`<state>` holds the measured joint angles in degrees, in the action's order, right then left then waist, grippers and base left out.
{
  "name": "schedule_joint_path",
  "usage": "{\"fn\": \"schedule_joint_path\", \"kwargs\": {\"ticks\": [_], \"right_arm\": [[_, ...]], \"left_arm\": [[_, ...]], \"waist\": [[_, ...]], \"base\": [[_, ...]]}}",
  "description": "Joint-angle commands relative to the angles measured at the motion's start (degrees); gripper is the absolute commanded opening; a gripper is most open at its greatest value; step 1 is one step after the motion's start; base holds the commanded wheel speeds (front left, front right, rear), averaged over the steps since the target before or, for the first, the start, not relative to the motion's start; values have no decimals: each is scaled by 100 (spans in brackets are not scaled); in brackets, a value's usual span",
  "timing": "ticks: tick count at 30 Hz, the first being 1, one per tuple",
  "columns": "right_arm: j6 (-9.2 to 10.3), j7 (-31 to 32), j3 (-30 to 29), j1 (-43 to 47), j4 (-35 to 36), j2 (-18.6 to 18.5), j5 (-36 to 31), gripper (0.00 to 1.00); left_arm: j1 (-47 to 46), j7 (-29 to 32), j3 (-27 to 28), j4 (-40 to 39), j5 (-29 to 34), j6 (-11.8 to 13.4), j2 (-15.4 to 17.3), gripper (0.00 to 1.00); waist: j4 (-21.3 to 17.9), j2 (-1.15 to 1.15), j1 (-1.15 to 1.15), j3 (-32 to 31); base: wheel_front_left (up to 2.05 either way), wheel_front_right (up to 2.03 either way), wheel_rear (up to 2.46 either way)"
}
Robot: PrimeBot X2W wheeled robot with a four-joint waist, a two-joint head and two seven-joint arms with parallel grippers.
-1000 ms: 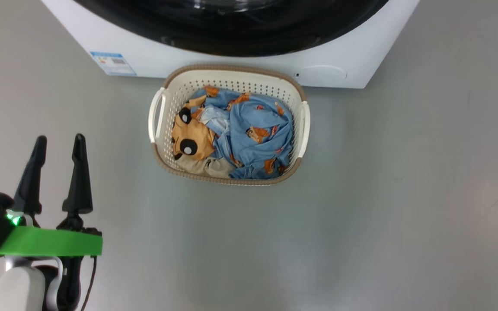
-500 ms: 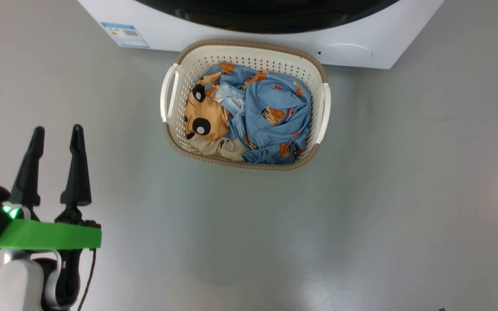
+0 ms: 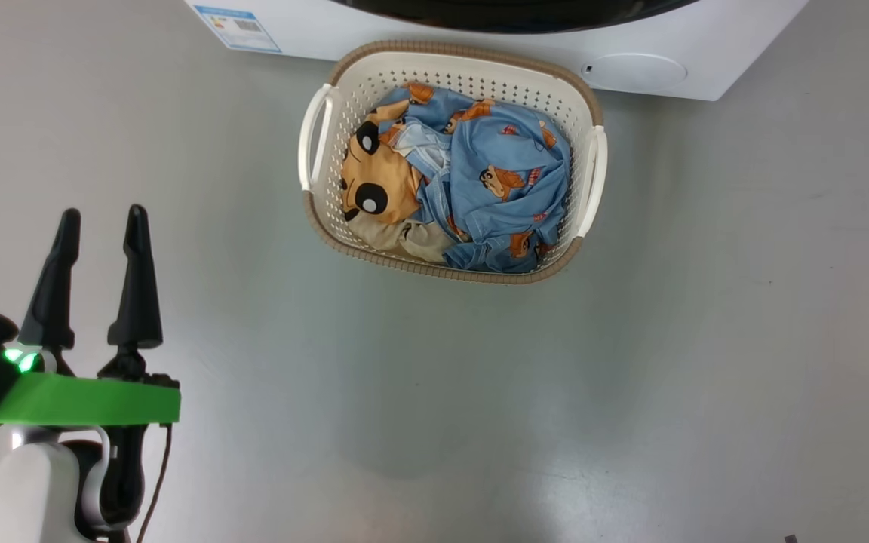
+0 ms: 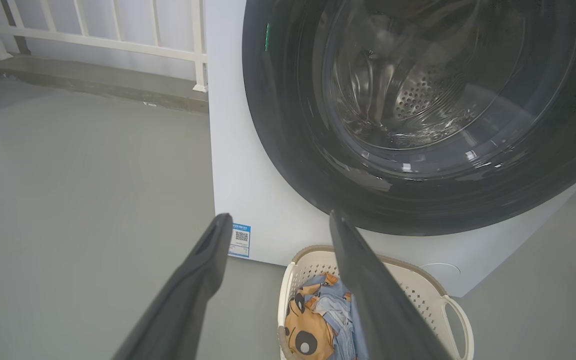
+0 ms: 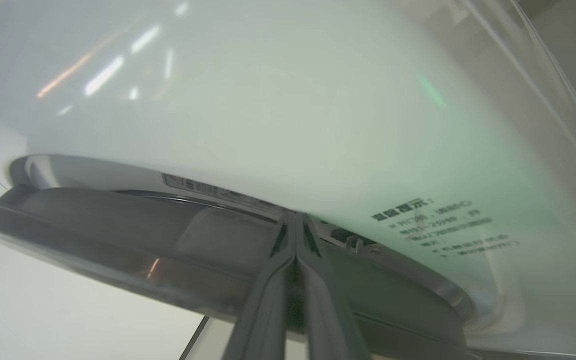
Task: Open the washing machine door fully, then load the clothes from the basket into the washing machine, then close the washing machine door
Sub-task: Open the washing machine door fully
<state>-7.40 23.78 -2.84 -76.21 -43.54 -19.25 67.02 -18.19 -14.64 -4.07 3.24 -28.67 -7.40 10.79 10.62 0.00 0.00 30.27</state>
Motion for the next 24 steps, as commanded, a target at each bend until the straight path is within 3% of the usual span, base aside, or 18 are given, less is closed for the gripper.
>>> {"fn": "schedule_joint_path", "kwargs": {"ticks": [1,10,24], "right_arm": [[-9,124,62,-184,107,135,-78,0],[-9,635,285,-93,-15,284,-82,0],[-9,1304,599,953,258,358,119,0]], "left_arm": [[-118,-36,202,-86,-40,-9,167,100],[-90,-36,223,30,-20,-9,111,100],[256,-36,308,182,131,-9,70,100]], "waist": [[33,0,0,6],[18,0,0,-185],[-112,0,0,-1025]], "base": [[0,0,0],[0,0,0],[0,0,0]]}}
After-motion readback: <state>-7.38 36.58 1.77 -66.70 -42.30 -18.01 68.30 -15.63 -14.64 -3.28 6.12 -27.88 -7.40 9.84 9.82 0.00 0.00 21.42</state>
